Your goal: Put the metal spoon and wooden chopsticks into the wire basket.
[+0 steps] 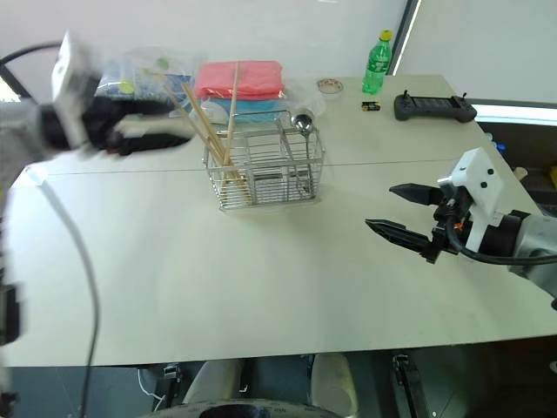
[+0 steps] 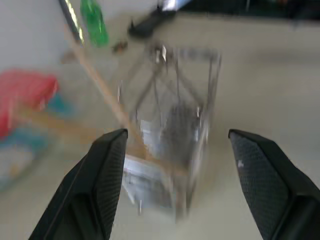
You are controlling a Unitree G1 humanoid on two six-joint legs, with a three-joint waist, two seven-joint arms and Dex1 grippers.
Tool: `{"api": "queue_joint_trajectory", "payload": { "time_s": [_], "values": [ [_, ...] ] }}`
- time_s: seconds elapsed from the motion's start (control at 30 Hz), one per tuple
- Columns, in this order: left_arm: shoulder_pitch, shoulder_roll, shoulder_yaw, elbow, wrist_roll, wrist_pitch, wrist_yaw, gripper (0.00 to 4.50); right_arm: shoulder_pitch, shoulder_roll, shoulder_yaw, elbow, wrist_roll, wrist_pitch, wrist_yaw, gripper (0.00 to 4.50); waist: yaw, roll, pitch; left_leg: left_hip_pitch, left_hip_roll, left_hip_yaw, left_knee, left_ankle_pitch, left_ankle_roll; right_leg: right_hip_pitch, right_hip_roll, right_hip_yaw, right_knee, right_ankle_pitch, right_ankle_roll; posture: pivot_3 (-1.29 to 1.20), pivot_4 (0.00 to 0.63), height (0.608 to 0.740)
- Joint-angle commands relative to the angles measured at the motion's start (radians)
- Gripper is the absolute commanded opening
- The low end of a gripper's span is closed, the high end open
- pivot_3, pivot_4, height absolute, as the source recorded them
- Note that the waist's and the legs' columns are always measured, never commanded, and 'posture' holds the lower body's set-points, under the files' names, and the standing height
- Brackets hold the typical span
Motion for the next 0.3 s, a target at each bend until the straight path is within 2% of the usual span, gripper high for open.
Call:
{"api": "queue_joint_trajectory", "payload": {
  "time_s": [0.03, 0.17, 0.3],
  "values": [
    [0.132, 0.122, -0.012, 0.001, 0.087, -0.149, -0.166, 3.37, -0.042, -0.025, 0.040, 0.042, -0.071, -0.064, 0.072, 3.99, 0.003, 0.000, 0.000, -0.001, 0.000, 0.000, 0.000, 0.000, 0.000, -0.001, 0.000, 0.000, 0.000, 0.000, 0.000, 0.00, 0.150, 0.692],
    [0.258, 0.164, 0.034, -0.008, 0.106, -0.199, -0.195, 3.37, -0.114, -0.014, 0.107, 0.094, -0.115, -0.086, 0.108, 3.99, 0.023, 0.000, 0.001, -0.003, 0.001, 0.000, 0.002, 0.000, 0.000, -0.003, -0.001, 0.000, -0.001, 0.000, 0.000, 0.00, 0.150, 0.692],
    [0.290, 0.136, 0.055, -0.046, 0.115, -0.209, -0.139, 3.37, -0.173, 0.009, 0.153, 0.108, -0.125, -0.075, 0.116, 3.99, 0.024, 0.000, 0.001, -0.004, 0.003, 0.000, 0.001, 0.000, 0.000, -0.004, -0.003, 0.000, -0.001, 0.000, 0.000, 0.00, 0.150, 0.692]
  ]
}}
